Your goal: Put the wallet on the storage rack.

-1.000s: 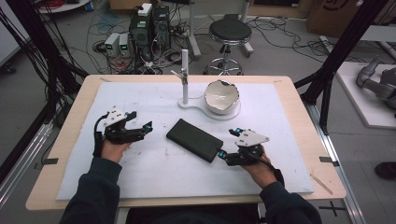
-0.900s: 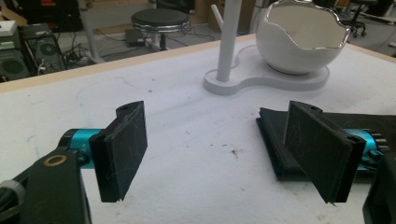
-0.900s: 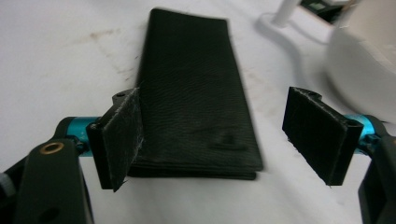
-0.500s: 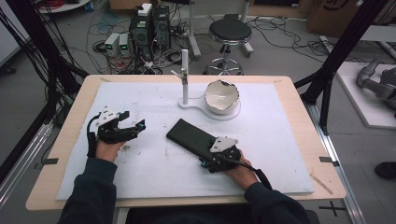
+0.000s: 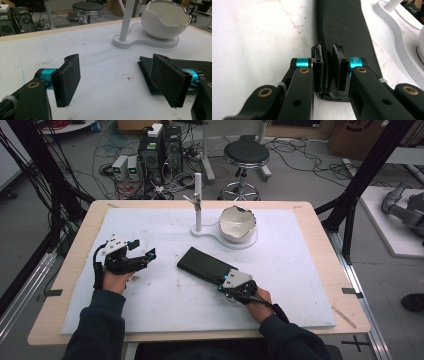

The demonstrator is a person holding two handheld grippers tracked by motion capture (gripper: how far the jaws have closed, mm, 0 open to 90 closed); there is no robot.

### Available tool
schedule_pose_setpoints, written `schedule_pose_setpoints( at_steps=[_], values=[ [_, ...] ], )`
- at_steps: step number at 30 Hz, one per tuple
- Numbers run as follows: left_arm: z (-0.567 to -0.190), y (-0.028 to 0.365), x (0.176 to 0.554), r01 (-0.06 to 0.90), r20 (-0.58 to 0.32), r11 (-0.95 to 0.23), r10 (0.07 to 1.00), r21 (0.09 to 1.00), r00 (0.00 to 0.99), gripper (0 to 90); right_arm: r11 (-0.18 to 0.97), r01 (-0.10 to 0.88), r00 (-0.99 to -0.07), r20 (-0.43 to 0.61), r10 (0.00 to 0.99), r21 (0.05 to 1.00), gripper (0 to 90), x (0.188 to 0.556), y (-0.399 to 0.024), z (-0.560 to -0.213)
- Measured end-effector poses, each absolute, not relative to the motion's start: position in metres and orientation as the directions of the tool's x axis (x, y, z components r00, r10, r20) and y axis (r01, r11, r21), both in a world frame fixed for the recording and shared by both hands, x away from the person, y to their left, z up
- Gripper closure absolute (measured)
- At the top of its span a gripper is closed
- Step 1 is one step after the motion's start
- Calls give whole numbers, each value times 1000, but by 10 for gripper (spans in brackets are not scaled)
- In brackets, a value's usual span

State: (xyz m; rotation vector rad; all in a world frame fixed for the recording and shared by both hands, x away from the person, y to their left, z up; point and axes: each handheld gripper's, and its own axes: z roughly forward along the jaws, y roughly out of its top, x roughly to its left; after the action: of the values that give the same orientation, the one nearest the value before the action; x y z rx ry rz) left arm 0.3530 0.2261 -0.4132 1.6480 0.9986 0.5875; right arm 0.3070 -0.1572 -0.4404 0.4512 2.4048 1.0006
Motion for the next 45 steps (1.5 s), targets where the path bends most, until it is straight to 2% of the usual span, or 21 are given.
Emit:
schedule_pose_setpoints(
  at_steps=[7,13,14,15,18,19,22,27,34,37,41,45],
  values=[
    [-414,231,355,324,-137,-45,846,945,515,264,548,194,-810,-182,557,814,828,311,-185,-417],
    [-412,231,352,310,-133,-42,843,950,522,273,469,235,-788,-116,605,851,830,306,-209,-399],
    [-412,231,352,309,-132,-43,842,950,523,275,446,249,-783,-93,615,860,830,305,-215,-397],
    [-412,231,352,304,-133,-39,841,952,525,286,383,295,-765,-23,643,875,830,305,-227,-393],
    [-413,230,355,312,-145,-32,838,949,526,291,326,335,-742,34,670,884,829,306,-239,-391],
    [-413,230,354,314,-145,-33,837,949,527,293,257,386,-713,109,693,886,829,306,-251,-390],
    [-411,230,352,296,-137,-33,835,955,533,306,219,399,-694,137,706,890,828,306,-259,-389],
    [-412,230,354,305,-141,-35,834,952,534,310,161,425,-633,166,757,891,823,312,-281,-395],
    [-412,228,354,309,-140,-40,832,950,536,313,177,406,-651,147,744,897,788,317,-286,-399],
    [-412,228,353,305,-138,-39,832,952,538,313,217,367,-672,96,735,905,687,316,-285,-400],
    [-412,227,353,307,-137,-42,831,951,540,313,213,361,-672,94,734,908,625,319,-288,-402],
    [-413,228,354,310,-140,-40,832,950,537,313,222,352,-673,81,735,909,661,320,-289,-402]
  ],
)
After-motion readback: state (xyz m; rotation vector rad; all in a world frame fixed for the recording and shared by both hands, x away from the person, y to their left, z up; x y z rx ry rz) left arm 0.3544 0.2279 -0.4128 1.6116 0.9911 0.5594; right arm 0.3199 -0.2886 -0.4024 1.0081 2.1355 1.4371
